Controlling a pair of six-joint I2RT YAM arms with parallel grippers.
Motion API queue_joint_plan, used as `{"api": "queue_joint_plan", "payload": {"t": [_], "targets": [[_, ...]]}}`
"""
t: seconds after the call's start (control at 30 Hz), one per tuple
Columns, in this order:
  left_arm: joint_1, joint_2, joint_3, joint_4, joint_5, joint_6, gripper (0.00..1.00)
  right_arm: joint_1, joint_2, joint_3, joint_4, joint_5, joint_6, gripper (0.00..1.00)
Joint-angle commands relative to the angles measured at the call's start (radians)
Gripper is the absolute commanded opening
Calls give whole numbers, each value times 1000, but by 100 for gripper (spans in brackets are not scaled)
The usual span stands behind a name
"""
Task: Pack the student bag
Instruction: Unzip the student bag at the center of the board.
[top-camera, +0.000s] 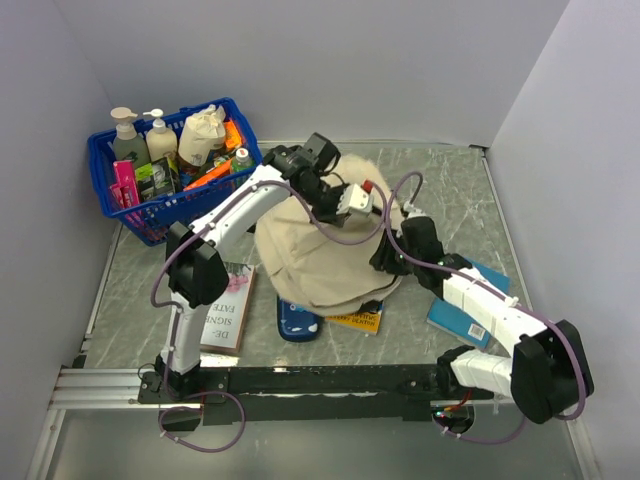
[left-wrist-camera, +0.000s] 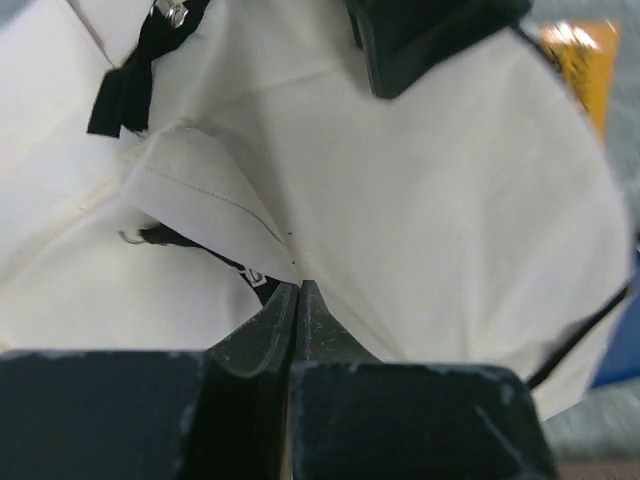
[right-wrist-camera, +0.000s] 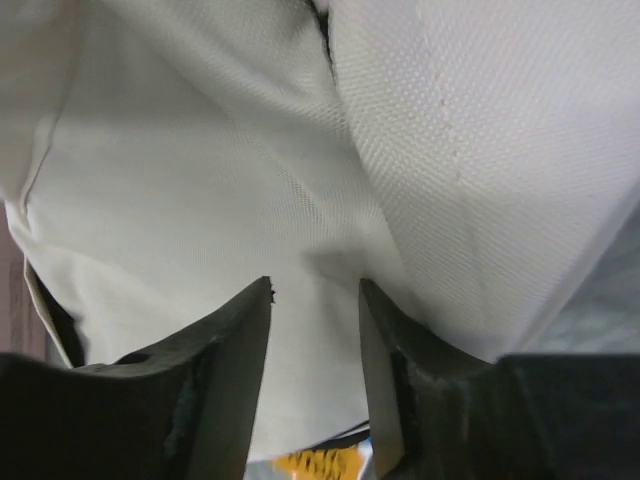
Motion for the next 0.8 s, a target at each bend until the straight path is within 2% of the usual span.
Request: {"api": "queue_joint_plan", "payload": {"t": [0.0,0.07,0.17,0.3,0.33,0.47,0.6,0.77], "targets": [[-5,-83,-64,-186,9,191,1,78,-71,-59,30,-178,18,44],[-5,-63,-45,-255,0,213,1,107,-115,-38,-9,-123,10,44],[-5,-46,-51,-269,0,219,1,52,-229,21,-69,-43,-20,46],[-5,-52,-90,-263,28,224,1,23,-200,145,-138,170,-80,48],[-7,-52,-93,-267,32,236,1,17,-177,159,-146,178,-94,48],[-5,-62,-132,-252,45,250,1,7,-91,168,-148,94,-114,49],[-5,-72,-189,-232,49,260,1,7,-122,46,-27,-12,-119,49],[-7,-83,-220,-231,61,268,1,7,-79,19,43,-61,-140,47]]}}
